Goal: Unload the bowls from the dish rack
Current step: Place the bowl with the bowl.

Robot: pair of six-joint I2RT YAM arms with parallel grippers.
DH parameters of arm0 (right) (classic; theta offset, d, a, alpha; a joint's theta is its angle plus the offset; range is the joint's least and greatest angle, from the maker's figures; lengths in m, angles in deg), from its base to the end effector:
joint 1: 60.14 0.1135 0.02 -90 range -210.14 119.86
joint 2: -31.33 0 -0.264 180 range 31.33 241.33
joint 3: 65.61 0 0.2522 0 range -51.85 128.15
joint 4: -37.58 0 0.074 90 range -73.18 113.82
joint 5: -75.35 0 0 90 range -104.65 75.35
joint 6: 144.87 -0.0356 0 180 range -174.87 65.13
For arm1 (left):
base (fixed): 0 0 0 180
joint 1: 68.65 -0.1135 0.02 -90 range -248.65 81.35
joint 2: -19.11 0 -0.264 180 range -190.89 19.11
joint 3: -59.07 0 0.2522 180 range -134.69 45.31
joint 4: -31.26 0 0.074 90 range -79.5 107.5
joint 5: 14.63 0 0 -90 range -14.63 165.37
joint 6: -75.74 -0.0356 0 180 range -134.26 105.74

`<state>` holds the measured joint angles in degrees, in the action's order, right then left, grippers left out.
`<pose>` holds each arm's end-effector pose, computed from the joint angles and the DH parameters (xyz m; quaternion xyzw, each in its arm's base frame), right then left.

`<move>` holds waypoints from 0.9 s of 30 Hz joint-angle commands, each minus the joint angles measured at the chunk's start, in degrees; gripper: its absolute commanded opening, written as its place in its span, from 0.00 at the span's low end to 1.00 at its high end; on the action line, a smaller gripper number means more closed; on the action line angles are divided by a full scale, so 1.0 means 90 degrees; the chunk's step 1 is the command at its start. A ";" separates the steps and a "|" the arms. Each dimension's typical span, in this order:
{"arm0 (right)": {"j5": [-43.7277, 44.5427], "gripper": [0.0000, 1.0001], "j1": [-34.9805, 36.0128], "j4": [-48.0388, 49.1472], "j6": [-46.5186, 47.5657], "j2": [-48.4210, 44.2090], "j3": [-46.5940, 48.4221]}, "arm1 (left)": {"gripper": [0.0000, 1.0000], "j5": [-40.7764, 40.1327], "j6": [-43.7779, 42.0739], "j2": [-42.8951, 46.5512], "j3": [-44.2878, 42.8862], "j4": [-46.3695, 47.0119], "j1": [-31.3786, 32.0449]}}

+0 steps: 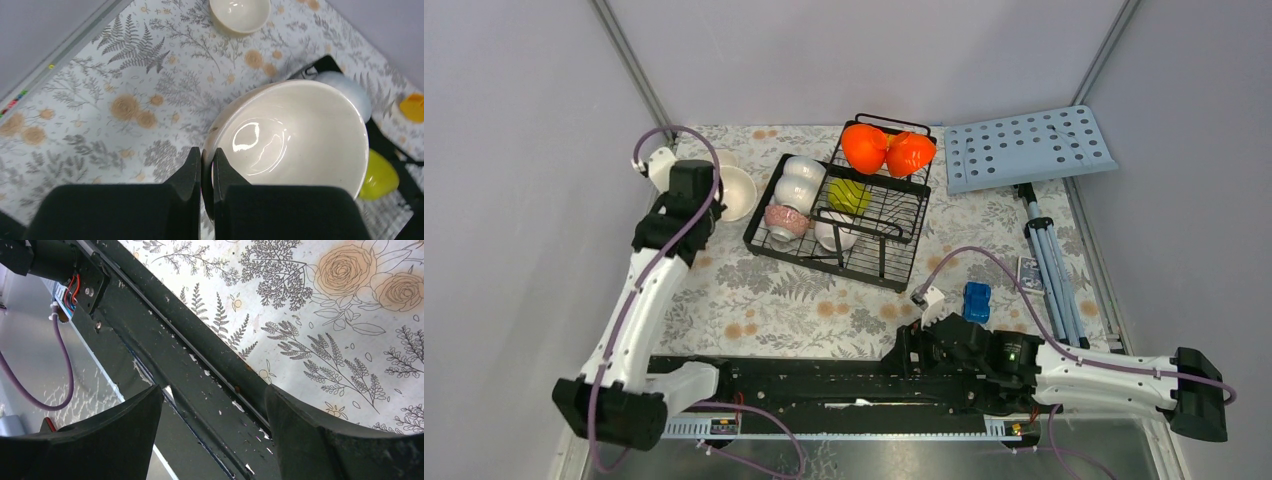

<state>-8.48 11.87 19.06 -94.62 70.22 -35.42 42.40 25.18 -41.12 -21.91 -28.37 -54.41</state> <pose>0.0534 0.1520 0.1911 -0.2099 0.8266 0.4048 0.3298 0.2041 -0.0318 0.3668 -0.3082 0.8175 0.0416 0.4847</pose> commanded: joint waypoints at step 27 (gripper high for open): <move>0.0856 0.77 0.0036 0.1893 -0.0372 -0.0178 -0.1529 | 0.00 0.3390 0.1337 -0.5012 -0.2529 0.3370 -0.3120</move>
<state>-2.99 11.87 32.83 -97.30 65.85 -50.51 72.17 34.73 -83.87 -37.23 -2.38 -82.37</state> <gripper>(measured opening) 0.773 0.052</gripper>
